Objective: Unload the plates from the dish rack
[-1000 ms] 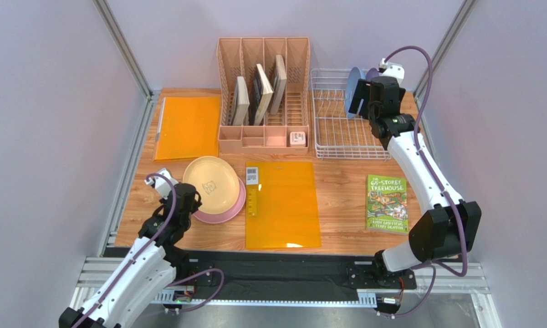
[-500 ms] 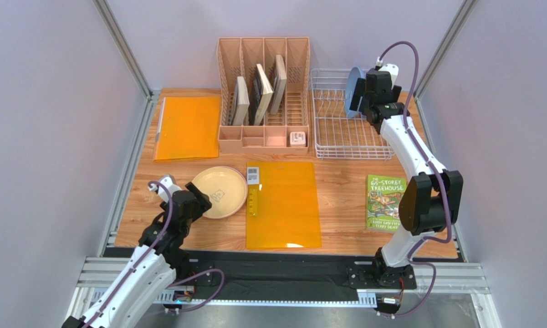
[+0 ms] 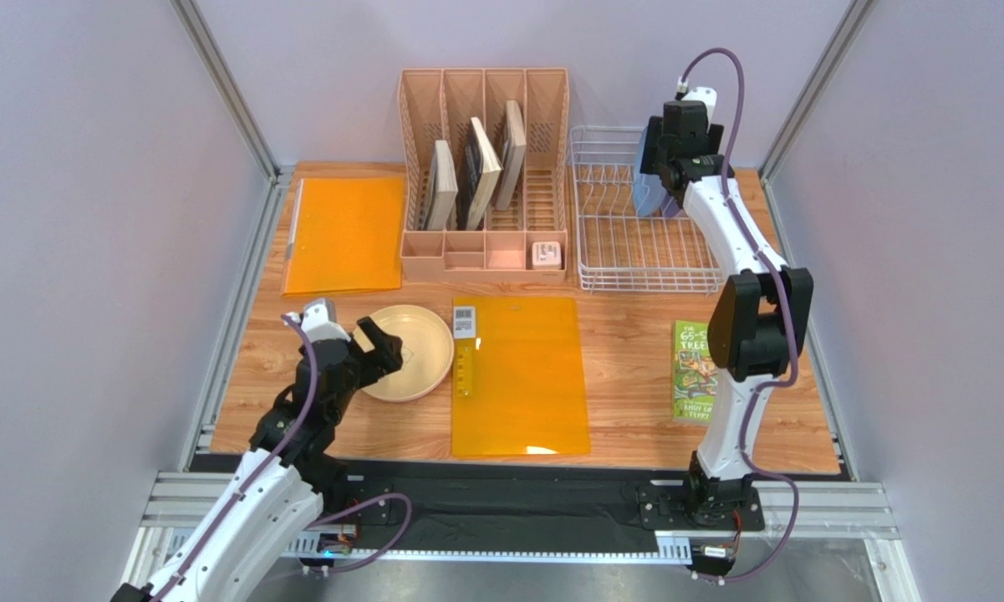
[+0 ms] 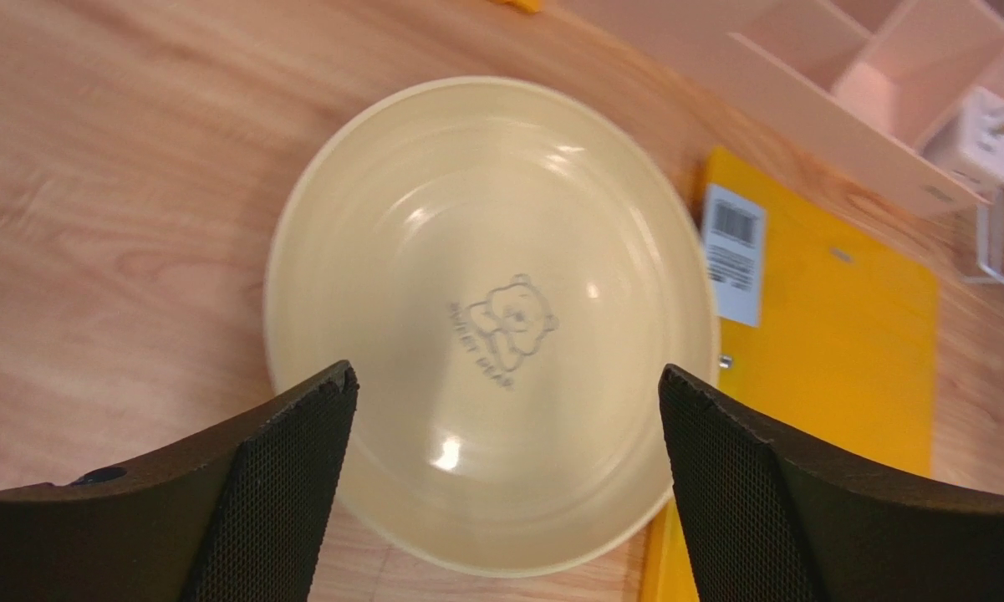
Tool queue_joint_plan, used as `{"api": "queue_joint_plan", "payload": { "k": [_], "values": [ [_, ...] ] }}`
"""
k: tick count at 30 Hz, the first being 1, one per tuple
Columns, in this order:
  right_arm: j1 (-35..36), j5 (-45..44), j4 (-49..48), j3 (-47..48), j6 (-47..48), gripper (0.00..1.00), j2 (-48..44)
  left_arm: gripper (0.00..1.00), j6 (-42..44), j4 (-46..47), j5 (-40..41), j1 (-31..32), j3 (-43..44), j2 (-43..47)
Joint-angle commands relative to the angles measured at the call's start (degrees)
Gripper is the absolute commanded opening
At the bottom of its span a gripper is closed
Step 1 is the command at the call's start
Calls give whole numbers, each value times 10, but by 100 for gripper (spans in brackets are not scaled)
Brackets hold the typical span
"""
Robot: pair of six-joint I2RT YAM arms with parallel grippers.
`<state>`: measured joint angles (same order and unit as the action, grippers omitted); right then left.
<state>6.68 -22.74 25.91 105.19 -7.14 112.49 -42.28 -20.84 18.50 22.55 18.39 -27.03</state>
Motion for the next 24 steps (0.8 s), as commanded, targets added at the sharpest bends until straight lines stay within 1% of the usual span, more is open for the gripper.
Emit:
{"api": "queue_joint_plan", "payload": {
  "k": [1, 2, 3, 4, 5, 6, 7, 8, 9, 11, 13, 15, 16, 17, 18, 19, 20, 22, 23, 24],
  "values": [
    [-4, 2, 6, 104, 50, 71, 78, 95, 100, 140, -119, 2, 39, -22],
    [-3, 15, 8, 121, 58, 70, 91, 96, 109, 156, -156, 2, 43, -32],
    [-3, 13, 12, 135, 61, 68, 103, 96, 119, 171, -175, 3, 45, -54],
    [-3, 7, 17, 166, 69, 65, 129, 96, 142, 205, -194, 3, 47, -66],
    [-3, 2, 22, 180, 70, 64, 142, 96, 154, 221, -232, 2, 55, -79],
    [-4, -1, 34, 193, 70, 62, 153, 97, 163, 228, -248, 3, 62, -108],
    [-4, 1, 42, 217, 70, 58, 163, 97, 184, 244, -263, 3, 69, -123],
    [-4, 1, 46, 220, 70, 55, 174, 97, 193, 250, -292, 2, 83, -139],
    [-4, 2, 43, 219, 69, 51, 177, 98, 201, 253, -301, 2, 91, -167],
    [-4, 6, 42, 217, 87, 30, 179, 98, 222, 273, -325, 2, 112, -195],
    [-4, 9, 40, 214, 89, 15, 179, 98, 234, 287, -331, 2, 127, -235],
    [-3, 11, 33, 205, 99, 12, 172, 98, 243, 284, -336, 2, 159, -278],
    [0, 4, 28, 201, 105, 6, 167, 98, 245, 287, -336, 2, 169, -292],
    [6, -4, 25, 198, 110, 5, 164, 98, 244, 284, -330, 3, 192, -306],
    [10, -17, 14, 191, 124, 4, 153, 98, 249, 281, -329, 2, 205, -334],
    [15, -50, 8, 188, 133, 0, 148, 98, 250, 283, -329, 3, 216, -348],
    [25, -69, -1, 184, 141, 0, 142, 98, 251, 282, -328, 2, 243, -376],
    [35, -124, -39, 165, 161, 0, 121, 98, 251, 277, -327, 2, 273, -406],
    [45, -143, -51, 159, 169, 0, 114, 99, 254, 275, -328, 2, 304, -420],
    [50, -167, -80, 155, 178, 0, 108, 99, 257, 274, -327, 3, 320, -449]
  ]
}}
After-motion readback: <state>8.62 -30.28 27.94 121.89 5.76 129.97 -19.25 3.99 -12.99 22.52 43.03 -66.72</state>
